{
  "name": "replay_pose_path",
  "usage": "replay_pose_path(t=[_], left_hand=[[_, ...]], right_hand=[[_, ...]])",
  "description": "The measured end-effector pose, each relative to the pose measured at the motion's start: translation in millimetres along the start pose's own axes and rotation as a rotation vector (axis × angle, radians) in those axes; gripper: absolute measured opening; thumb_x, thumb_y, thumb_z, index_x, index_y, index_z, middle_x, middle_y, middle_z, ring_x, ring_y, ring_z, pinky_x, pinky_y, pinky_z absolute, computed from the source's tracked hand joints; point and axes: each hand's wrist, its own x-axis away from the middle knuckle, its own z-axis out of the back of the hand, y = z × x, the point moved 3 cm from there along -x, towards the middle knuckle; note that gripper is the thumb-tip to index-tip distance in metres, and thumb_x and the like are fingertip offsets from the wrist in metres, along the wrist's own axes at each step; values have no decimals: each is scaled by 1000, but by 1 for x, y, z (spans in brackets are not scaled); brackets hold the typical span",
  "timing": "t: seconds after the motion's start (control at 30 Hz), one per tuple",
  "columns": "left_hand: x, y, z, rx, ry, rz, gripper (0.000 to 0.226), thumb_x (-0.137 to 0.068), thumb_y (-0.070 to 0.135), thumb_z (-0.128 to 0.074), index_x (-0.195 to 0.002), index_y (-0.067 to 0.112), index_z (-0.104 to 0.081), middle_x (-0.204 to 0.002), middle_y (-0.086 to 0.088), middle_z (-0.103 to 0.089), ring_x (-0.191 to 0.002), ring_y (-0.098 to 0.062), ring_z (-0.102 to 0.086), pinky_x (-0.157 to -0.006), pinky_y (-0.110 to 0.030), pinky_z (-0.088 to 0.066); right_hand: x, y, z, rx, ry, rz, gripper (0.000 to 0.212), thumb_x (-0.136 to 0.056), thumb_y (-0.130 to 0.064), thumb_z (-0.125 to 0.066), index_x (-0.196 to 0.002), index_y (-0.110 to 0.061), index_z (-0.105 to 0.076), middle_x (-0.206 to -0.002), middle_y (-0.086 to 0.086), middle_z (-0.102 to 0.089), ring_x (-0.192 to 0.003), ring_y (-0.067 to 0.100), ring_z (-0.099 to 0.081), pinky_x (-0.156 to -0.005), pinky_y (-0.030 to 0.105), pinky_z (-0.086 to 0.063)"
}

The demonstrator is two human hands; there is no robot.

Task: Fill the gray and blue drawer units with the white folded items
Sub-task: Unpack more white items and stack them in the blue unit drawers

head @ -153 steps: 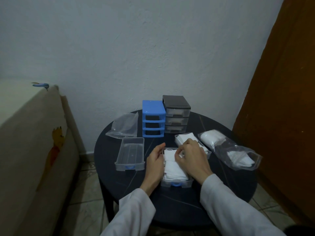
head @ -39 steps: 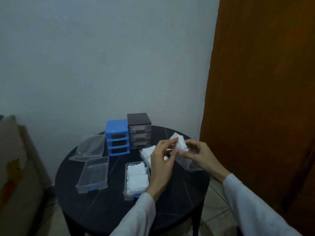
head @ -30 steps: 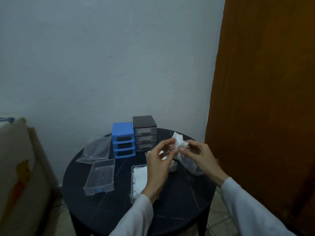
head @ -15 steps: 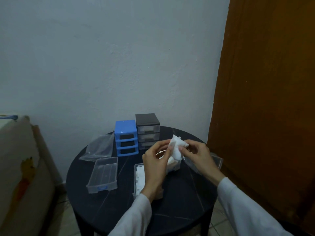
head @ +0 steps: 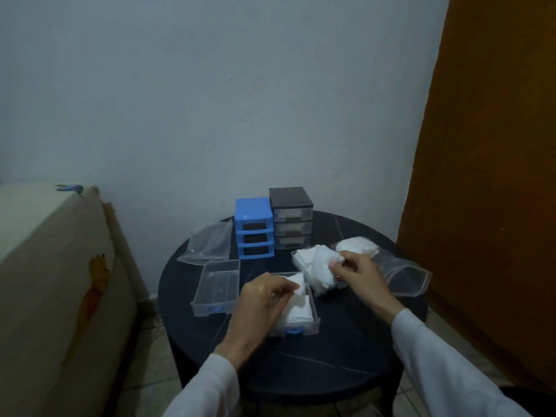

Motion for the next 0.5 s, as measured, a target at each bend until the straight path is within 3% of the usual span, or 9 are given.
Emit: replay_pose_path(t=[0.17,0.3,0.4,0.5], left_hand=[[15,6,-13,-94,-179,-99,22,-87,15,-63,-108,19,-69,-105,4,-65,-98,-3,-58,-90,-15,-45],[17,1,-16,-69,-227,-51,25,-92,29,-56,-114,25,-66,-110,8,-62,-101,1,-54,-93,-16,-43],[16,-3,-16,-15,-212,46,29,-96,31,-48,-120,27,-62,-108,6,-61,-100,-1,-54,-91,-17,-43],[14,2,-17,-40,-177,31,30,-98,28,-41,-125,25,-56,-116,7,-56,-108,1,-47,-94,-6,-32]], right_hand=[[2,-3,-11,-17,-27,-3,6,-91,-9,-56,-86,-8,-58,-76,-1,-59,-75,14,-59,-62,12,-48],[0,-2,-15,-21,-20,-19,10,-90,-7,-56,-96,-1,-61,-80,3,-59,-79,16,-57,-67,22,-50],[-2,2,-18,-4,-46,2,6,-89,-9,-59,-86,-8,-64,-83,14,-65,-80,20,-59,-71,23,-50],[-4,7,-19,25,-48,-11,10,-89,-11,-59,-89,-3,-64,-91,21,-66,-80,25,-61,-78,33,-51]])
